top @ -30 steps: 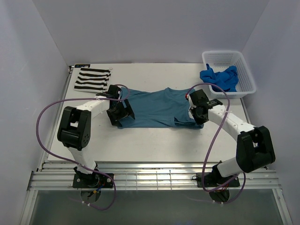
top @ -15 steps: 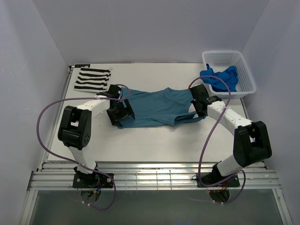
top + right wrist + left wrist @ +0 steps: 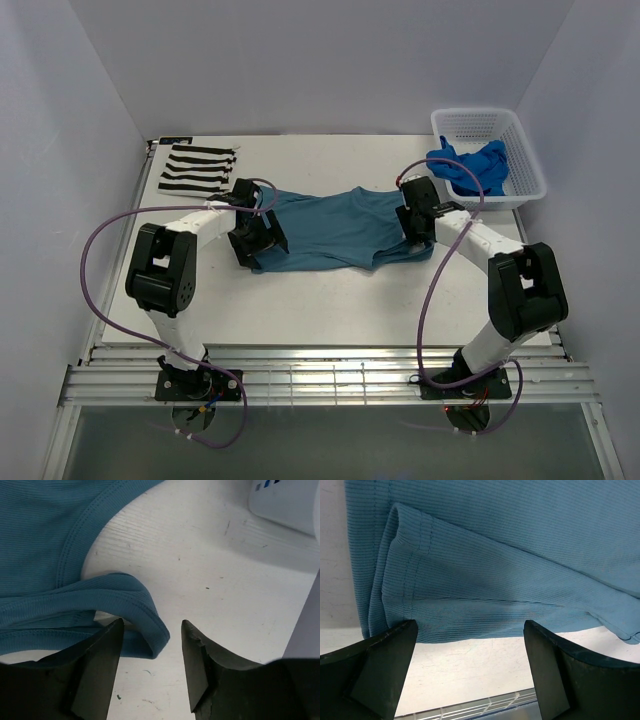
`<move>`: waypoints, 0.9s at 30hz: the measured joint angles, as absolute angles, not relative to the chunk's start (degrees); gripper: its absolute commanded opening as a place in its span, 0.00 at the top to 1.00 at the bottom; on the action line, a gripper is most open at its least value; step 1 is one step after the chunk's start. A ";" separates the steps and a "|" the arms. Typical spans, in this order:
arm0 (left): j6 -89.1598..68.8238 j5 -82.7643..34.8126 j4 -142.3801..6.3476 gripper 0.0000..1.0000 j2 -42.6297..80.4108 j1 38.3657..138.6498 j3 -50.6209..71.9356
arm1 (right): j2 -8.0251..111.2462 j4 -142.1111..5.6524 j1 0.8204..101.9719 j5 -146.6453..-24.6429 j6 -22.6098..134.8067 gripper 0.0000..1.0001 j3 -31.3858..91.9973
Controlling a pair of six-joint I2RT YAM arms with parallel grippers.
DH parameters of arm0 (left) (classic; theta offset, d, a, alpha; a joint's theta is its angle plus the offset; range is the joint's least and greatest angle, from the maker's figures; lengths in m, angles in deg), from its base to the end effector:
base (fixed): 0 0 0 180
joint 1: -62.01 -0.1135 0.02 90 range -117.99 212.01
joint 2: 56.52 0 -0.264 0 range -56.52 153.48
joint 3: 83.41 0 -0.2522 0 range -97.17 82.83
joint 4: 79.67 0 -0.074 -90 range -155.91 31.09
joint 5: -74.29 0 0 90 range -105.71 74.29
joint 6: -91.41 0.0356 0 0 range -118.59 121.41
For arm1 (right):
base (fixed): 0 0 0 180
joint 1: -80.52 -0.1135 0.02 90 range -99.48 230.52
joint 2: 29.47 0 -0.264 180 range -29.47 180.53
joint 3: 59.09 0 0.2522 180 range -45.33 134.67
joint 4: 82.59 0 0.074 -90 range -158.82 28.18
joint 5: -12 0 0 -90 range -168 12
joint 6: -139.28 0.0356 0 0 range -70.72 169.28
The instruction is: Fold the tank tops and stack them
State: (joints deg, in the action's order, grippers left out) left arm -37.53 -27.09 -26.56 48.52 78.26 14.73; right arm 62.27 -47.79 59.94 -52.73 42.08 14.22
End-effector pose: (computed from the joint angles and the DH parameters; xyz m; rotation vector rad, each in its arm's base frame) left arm 0.3304 -0.1036 0.1634 -0.5533 2.9397 -0.4307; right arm 0.3151 0.1021 0.2126 -0.4063 2.3946 -0.4455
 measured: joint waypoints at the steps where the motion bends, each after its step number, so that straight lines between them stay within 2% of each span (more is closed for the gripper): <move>1: -37.53 -27.09 -26.56 0.02 48.52 78.26 14.71 | 62.82 -47.33 59.94 -53.25 42.30 0.37 14.77; 2: -37.53 -27.09 -26.54 0.02 48.52 78.26 14.71 | 63.06 -46.54 59.94 -54.32 42.65 0.33 15.27; 4: -37.53 -27.11 -26.52 0.02 48.52 78.26 14.67 | 62.36 -45.01 59.94 -57.25 43.74 0.07 15.38; 5: -37.53 -27.11 -26.52 0.02 48.52 78.26 14.67 | 61.68 -44.66 59.94 -58.61 44.18 0.10 15.23; 15: -37.59 -27.35 -26.89 0.02 48.52 78.26 14.62 | 45.53 -46.83 56.97 -82.30 47.92 0.10 7.14; 20: -37.61 -27.35 -26.93 0.02 48.45 78.26 14.62 | 48.61 -49.36 50.96 -90.41 51.26 0.10 4.82; 27: -37.57 -26.76 -26.93 0.02 47.95 78.26 14.62 | 57.86 -53.45 46.77 -87.43 58.52 0.09 5.61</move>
State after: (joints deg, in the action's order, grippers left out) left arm -37.57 -26.76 -26.93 47.95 78.26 14.62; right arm 57.86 -53.45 46.77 -87.43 58.52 5.61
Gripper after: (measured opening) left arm 0.979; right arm 0.904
